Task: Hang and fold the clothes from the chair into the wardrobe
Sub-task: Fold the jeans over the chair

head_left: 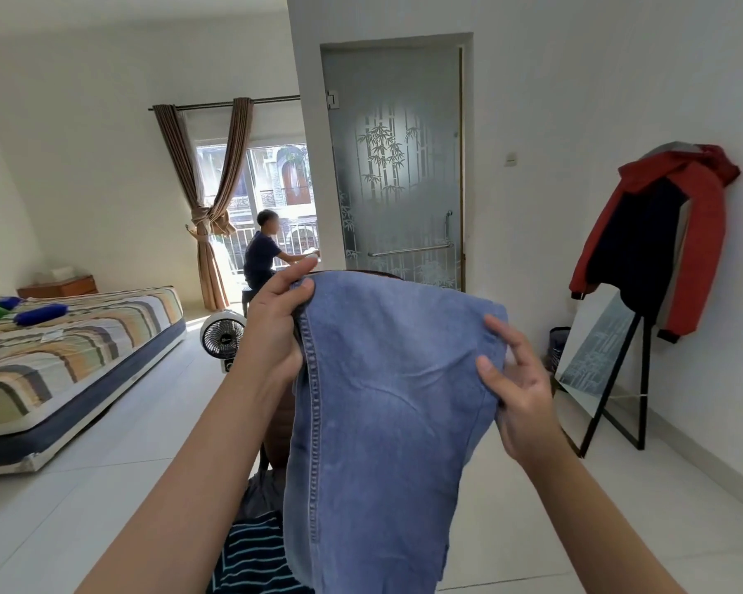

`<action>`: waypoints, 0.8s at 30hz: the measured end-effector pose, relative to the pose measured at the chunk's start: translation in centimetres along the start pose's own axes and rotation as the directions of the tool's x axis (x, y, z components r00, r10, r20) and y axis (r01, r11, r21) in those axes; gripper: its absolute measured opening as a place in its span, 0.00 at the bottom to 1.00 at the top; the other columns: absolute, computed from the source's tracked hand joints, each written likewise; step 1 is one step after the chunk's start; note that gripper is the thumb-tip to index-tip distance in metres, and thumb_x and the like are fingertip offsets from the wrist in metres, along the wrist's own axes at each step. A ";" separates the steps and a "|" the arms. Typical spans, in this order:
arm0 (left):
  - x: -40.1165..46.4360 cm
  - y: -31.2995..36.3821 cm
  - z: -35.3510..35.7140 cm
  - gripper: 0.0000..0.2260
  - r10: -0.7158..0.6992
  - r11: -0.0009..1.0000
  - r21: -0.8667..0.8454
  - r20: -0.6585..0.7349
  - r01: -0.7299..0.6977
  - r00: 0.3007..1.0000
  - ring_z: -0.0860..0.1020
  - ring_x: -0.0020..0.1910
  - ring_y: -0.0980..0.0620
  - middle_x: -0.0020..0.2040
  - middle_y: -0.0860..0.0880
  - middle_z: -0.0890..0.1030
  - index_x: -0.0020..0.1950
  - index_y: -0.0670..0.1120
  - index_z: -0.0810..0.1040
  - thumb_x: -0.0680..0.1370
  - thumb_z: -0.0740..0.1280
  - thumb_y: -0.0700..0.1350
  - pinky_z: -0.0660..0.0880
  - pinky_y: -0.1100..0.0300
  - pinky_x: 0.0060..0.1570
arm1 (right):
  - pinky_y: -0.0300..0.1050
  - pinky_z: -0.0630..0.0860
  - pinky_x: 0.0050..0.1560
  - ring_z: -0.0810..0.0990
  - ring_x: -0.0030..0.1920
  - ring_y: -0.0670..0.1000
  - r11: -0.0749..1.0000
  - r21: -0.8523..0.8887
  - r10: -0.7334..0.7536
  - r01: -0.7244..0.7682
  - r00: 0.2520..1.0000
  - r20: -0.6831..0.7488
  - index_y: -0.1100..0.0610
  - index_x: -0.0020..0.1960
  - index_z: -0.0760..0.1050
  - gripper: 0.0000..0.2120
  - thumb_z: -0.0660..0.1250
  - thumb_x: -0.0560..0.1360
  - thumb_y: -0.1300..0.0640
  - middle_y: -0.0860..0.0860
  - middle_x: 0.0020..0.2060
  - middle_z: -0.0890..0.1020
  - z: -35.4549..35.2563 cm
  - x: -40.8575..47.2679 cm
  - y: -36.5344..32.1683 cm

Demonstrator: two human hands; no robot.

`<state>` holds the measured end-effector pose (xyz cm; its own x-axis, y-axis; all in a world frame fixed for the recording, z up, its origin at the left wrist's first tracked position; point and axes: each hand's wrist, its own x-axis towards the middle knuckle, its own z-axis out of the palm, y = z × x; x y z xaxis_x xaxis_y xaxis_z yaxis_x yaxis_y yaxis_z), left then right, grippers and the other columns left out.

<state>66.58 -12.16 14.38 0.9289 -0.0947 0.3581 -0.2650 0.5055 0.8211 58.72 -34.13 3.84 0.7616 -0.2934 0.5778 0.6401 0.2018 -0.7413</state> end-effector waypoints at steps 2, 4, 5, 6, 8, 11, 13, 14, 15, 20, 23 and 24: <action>0.2 0.7 0.4 0.12 -0.015 0.999 -0.048 0.005 0.015 1.000 0.78 0.42 0.52 0.46 0.47 0.80 0.49 0.46 0.79 0.77 0.60 0.32 0.78 0.64 0.39 | 0.45 0.76 0.60 0.79 0.61 0.51 0.999 -0.053 0.003 -0.002 1.000 0.006 0.46 0.52 0.84 0.23 0.79 0.59 0.40 0.50 0.56 0.83 0.3 -1.2 0.7; 0.4 1.3 0.7 0.13 -0.030 0.997 -0.074 0.019 0.031 0.999 0.78 0.43 0.52 0.46 0.48 0.80 0.50 0.46 0.79 0.77 0.59 0.32 0.77 0.64 0.41 | 0.37 0.77 0.54 0.82 0.54 0.46 0.992 -0.122 0.001 0.004 0.999 0.038 0.44 0.46 0.85 0.12 0.78 0.63 0.48 0.47 0.49 0.85 1.1 -2.0 0.9; 0.4 1.5 0.7 0.14 -0.036 0.995 -0.090 0.040 0.039 0.999 0.78 0.43 0.52 0.45 0.48 0.80 0.51 0.46 0.79 0.77 0.59 0.31 0.78 0.63 0.41 | 0.34 0.76 0.51 0.83 0.52 0.44 0.985 -0.173 -0.010 0.022 0.997 0.072 0.42 0.45 0.85 0.10 0.76 0.66 0.55 0.45 0.46 0.86 1.6 -2.1 0.8; 0.5 1.7 0.7 0.15 -0.036 0.993 -0.108 0.070 0.043 0.997 0.79 0.42 0.52 0.45 0.48 0.81 0.52 0.47 0.79 0.76 0.60 0.31 0.78 0.63 0.41 | 0.32 0.76 0.50 0.83 0.51 0.42 0.974 -0.221 -0.018 0.038 0.996 0.091 0.41 0.44 0.84 0.16 0.73 0.67 0.63 0.43 0.45 0.86 2.1 -2.0 0.7; 0.5 1.7 0.2 0.17 -0.018 0.993 -0.115 0.144 0.035 0.989 0.80 0.43 0.51 0.45 0.48 0.82 0.53 0.49 0.80 0.74 0.61 0.30 0.80 0.61 0.43 | 0.30 0.75 0.51 0.82 0.52 0.40 0.965 -0.257 -0.015 0.042 0.994 0.108 0.41 0.45 0.83 0.24 0.70 0.69 0.71 0.40 0.46 0.85 2.9 -1.6 0.4; 0.1 1.1 -1.2 0.23 0.040 0.999 -0.012 0.257 -0.039 0.966 0.80 0.51 0.52 0.54 0.50 0.80 0.59 0.51 0.78 0.68 0.67 0.31 0.79 0.59 0.48 | 0.33 0.75 0.54 0.80 0.58 0.43 0.985 -0.166 -0.043 0.058 0.995 0.092 0.41 0.48 0.83 0.23 0.70 0.69 0.70 0.42 0.53 0.84 3.6 -0.4 -0.8; -0.3 0.3 -2.2 0.31 0.044 0.994 0.080 0.346 -0.076 0.937 0.78 0.56 0.54 0.60 0.52 0.77 0.65 0.51 0.74 0.65 0.70 0.30 0.77 0.62 0.51 | 0.37 0.75 0.58 0.78 0.61 0.45 0.995 -0.081 -0.056 0.061 0.996 0.064 0.44 0.51 0.83 0.19 0.69 0.69 0.66 0.44 0.56 0.82 4.2 0.7 -1.7; -0.6 -0.1 -2.5 0.33 0.019 0.991 0.115 0.377 -0.067 0.926 0.78 0.57 0.55 0.61 0.53 0.77 0.67 0.51 0.72 0.66 0.69 0.28 0.76 0.62 0.52 | 0.40 0.75 0.60 0.78 0.62 0.47 0.997 -0.048 -0.054 0.056 0.997 0.058 0.46 0.53 0.82 0.18 0.69 0.69 0.65 0.45 0.58 0.82 4.4 1.2 -2.2; -1.0 -0.5 -2.6 0.34 -0.010 0.988 0.148 0.388 -0.051 0.921 0.78 0.57 0.55 0.60 0.55 0.77 0.69 0.50 0.70 0.67 0.68 0.27 0.77 0.61 0.53 | 0.41 0.75 0.61 0.77 0.63 0.47 0.998 -0.031 -0.052 0.053 0.997 0.050 0.47 0.55 0.81 0.18 0.68 0.70 0.65 0.45 0.58 0.81 4.6 1.7 -2.6; -1.1 -2.0 -3.3 0.28 -0.029 0.981 0.196 0.157 -0.002 0.987 0.78 0.56 0.53 0.51 0.58 0.82 0.67 0.43 0.73 0.70 0.62 0.22 0.72 0.51 0.64 | 0.33 0.75 0.55 0.79 0.58 0.41 0.996 -0.072 -0.053 0.053 0.999 0.001 0.55 0.61 0.76 0.18 0.66 0.73 0.68 0.45 0.58 0.80 4.4 2.9 -3.8; -0.4 -2.5 -3.8 0.23 -0.060 0.994 0.098 0.076 0.052 0.995 0.77 0.56 0.50 0.48 0.55 0.84 0.61 0.42 0.76 0.72 0.60 0.24 0.72 0.52 0.64 | 0.34 0.76 0.54 0.79 0.58 0.43 0.996 -0.082 -0.032 0.031 0.999 -0.012 0.53 0.59 0.77 0.18 0.68 0.71 0.66 0.47 0.58 0.80 3.8 2.8 -3.4; -0.4 -2.8 -3.7 0.21 -0.069 0.995 0.078 0.075 0.063 0.995 0.77 0.55 0.51 0.47 0.55 0.84 0.60 0.42 0.77 0.73 0.60 0.25 0.73 0.54 0.62 | 0.36 0.76 0.55 0.79 0.59 0.45 0.997 -0.072 -0.029 0.028 1.000 -0.006 0.52 0.58 0.78 0.18 0.69 0.70 0.65 0.47 0.59 0.80 3.7 2.7 -3.3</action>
<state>67.91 -10.38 10.30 0.9228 -0.1934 0.3333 -0.2256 0.4302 0.8741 59.06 -32.14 9.12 0.7422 -0.3051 0.5967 0.6523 0.1252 -0.7475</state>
